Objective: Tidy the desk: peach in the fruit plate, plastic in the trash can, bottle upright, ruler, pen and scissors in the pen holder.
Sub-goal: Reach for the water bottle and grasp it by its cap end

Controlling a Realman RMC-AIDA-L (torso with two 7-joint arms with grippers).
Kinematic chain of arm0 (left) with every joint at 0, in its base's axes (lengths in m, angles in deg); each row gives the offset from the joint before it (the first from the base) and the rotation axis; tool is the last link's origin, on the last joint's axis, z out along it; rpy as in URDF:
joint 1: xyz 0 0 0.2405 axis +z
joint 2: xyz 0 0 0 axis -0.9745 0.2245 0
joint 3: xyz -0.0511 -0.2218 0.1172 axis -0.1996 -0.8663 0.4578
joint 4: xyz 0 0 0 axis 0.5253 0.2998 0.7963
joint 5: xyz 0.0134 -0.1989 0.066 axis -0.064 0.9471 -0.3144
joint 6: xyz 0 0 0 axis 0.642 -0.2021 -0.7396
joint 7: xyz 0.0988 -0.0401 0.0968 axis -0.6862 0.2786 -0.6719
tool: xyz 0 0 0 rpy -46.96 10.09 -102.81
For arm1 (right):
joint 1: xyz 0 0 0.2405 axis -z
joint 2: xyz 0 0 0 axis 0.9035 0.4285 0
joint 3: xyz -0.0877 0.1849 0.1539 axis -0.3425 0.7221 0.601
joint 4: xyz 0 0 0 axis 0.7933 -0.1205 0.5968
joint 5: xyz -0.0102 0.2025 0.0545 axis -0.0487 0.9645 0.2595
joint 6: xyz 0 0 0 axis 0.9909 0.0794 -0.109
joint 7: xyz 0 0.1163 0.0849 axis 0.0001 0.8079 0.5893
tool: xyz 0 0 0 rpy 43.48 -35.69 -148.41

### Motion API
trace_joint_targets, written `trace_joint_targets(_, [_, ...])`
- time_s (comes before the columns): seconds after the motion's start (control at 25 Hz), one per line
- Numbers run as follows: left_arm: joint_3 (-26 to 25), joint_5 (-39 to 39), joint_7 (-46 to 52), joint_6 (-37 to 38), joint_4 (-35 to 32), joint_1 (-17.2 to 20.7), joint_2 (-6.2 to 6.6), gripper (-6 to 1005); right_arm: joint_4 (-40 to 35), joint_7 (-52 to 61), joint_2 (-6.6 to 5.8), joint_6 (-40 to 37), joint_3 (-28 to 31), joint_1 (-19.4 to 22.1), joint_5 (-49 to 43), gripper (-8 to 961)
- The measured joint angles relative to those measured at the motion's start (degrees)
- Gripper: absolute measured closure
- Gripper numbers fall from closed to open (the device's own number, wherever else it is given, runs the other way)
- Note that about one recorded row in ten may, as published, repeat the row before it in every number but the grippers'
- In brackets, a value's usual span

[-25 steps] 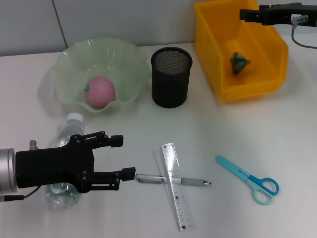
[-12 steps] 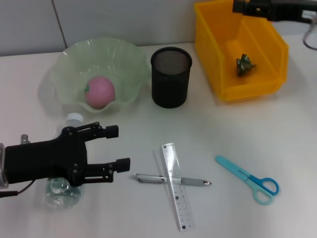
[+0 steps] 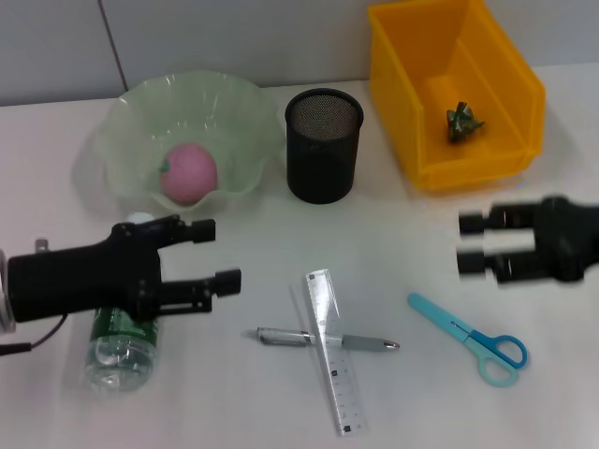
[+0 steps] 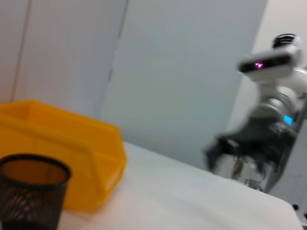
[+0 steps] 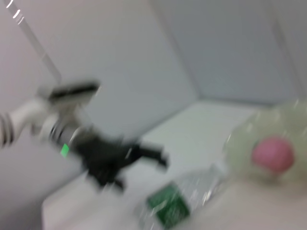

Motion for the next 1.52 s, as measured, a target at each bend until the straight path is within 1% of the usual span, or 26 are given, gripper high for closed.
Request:
trace_joint_targets(0.04, [0.2, -0.3, 4.9, -1.4, -2.4, -0.1, -0.06, 137, -0.1, -0.4, 0.11, -0.3, 0.0, 0.3, -0.8, 226])
trace_joint_targets(0.08, [0.2, -0.3, 4.9, -1.4, -2.4, -0.1, -0.06, 137, -0.1, -0.4, 0.11, -0.3, 0.0, 0.3, -0.8, 226])
trace_joint_targets(0.12, [0.4, -1.0, 11.5, -2.5, -5.9, -0.2, -0.08, 137, -0.2, -1.1, 0.22, -0.7, 0.0, 0.7, -1.3, 226])
trace_joint_targets(0.16, [0.4, -1.7, 14.6, -2.9, -7.4, -0.2, -0.10, 137, -0.1, -1.7, 0.23, -0.7, 0.2, 0.9, -1.4, 227])
trace_joint_targets(0.2, [0.4, -5.4, 28.2, -5.3, -14.2, -0.7, -0.12, 137, 0.1, -2.9, 0.24, -0.7, 0.4, 1.1, -1.6, 227])
trace_joint_targets(0.24, [0.4, -5.4, 28.2, -5.3, -14.2, -0.7, -0.12, 137, 0.1, -2.9, 0.24, -0.7, 0.4, 1.1, -1.6, 227])
trace_joint_targets(0.28, [0.4, -7.0, 33.3, -6.0, -16.4, -1.0, -0.14, 137, 0.1, -3.5, 0.25, -0.7, 0.5, 1.2, -1.9, 227])
trace_joint_targets(0.32, [0.3, -10.3, 41.7, -7.2, -20.0, -1.5, -0.09, 137, 0.1, -3.8, 0.25, -0.7, 0.5, 1.2, -2.2, 227])
trace_joint_targets(0.36, [0.2, -12.2, 47.3, -7.4, -22.3, -2.1, 0.02, 137, 0.1, -4.4, 0.26, -0.7, 0.5, 1.2, -2.4, 227])
trace_joint_targets(0.4, [0.2, -12.2, 47.3, -7.4, -22.3, -2.1, 0.02, 136, 0.1, -4.9, 0.26, -0.7, 0.5, 1.2, -2.6, 227])
trace_joint_targets(0.44, [0.2, -15.4, 56.5, -7.4, -25.9, -3.4, 0.39, 136, 0.1, -5.4, 0.27, -0.7, 0.5, 1.2, -2.7, 227])
trace_joint_targets(0.48, [0.2, -15.4, 56.5, -7.4, -25.9, -3.4, 0.39, 136, 0.1, -6.0, 0.27, -0.7, 0.5, 1.2, -2.8, 227])
trace_joint_targets(0.52, [0.5, -18.9, 65.2, -6.8, -28.6, -5.5, 1.10, 136, 0.1, -6.5, 0.27, -0.8, 0.5, 1.1, -2.8, 227])
trace_joint_targets(0.56, [0.5, -18.9, 65.2, -6.8, -28.6, -5.5, 1.10, 136, 0.1, -6.5, 0.27, -0.8, 0.5, 1.1, -2.8, 227])
trace_joint_targets(0.6, [0.7, -21.5, 68.5, -6.2, -29.2, -7.1, 1.56, 136, 0.1, -6.8, 0.27, -0.9, 0.4, 1.1, -2.8, 227])
trace_joint_targets(0.64, [0.6, -27.6, 74.2, -4.4, -29.2, -10.5, 2.12, 136, -0.1, -7.1, 0.27, -1.1, 0.2, 1.0, -2.8, 227])
trace_joint_targets(0.68, [0.6, -27.6, 74.2, -4.4, -29.2, -10.5, 2.12, 136, -0.1, -7.1, 0.27, -1.1, 0.2, 1.0, -2.8, 227])
trace_joint_targets(0.72, [0.4, -29.8, 75.7, -3.7, -28.8, -11.7, 2.20, 136, -0.2, -7.2, 0.27, -1.1, 0.1, 1.0, -3.1, 227])
trace_joint_targets(0.8, [-0.3, -35.4, 78.7, -2.2, -27.4, -14.9, 2.22, 136, -0.2, -7.3, 0.27, -1.1, 0.1, 0.9, -3.3, 227])
trace_joint_targets(0.88, [-0.8, -39.2, 80.3, -1.6, -26.0, -17.2, 2.11, 136, -0.1, -7.5, 0.27, -1.1, 0.0, 0.9, -4.0, 227])
trace_joint_targets(0.92, [-1.2, -42.8, 81.4, -1.4, -23.2, -19.5, 2.16, 136, -0.1, -7.6, 0.27, -1.2, 0.0, 0.9, -4.3, 227])
trace_joint_targets(0.96, [-1.2, -42.8, 81.4, -1.4, -23.2, -19.5, 2.16, 136, -0.1, -7.8, 0.27, -1.2, -0.1, 0.9, -4.5, 227])
trace_joint_targets(1.08, [-1.4, -47.2, 82.7, -1.4, -18.8, -22.7, 2.59, 137, -0.1, -8.1, 0.28, -1.4, -0.3, 1.0, -5.4, 226])
trace_joint_targets(1.16, [-2.2, -50.9, 83.1, -1.9, -17.1, -24.5, 2.56, 137, 0.0, -8.5, 0.27, -1.6, -0.3, 1.0, -5.8, 226])
trace_joint_targets(1.32, [-2.7, -55.2, 83.2, -2.5, -16.2, -26.4, 2.28, 136, 0.0, -9.5, 0.33, -1.7, -0.4, 1.0, -5.9, 226])
trace_joint_targets(1.52, [-2.7, -56.4, 83.2, -5.6, -12.3, -28.0, 2.16, 137, 0.1, -10.0, 0.40, -1.6, -0.5, 1.0, -6.0, 226])
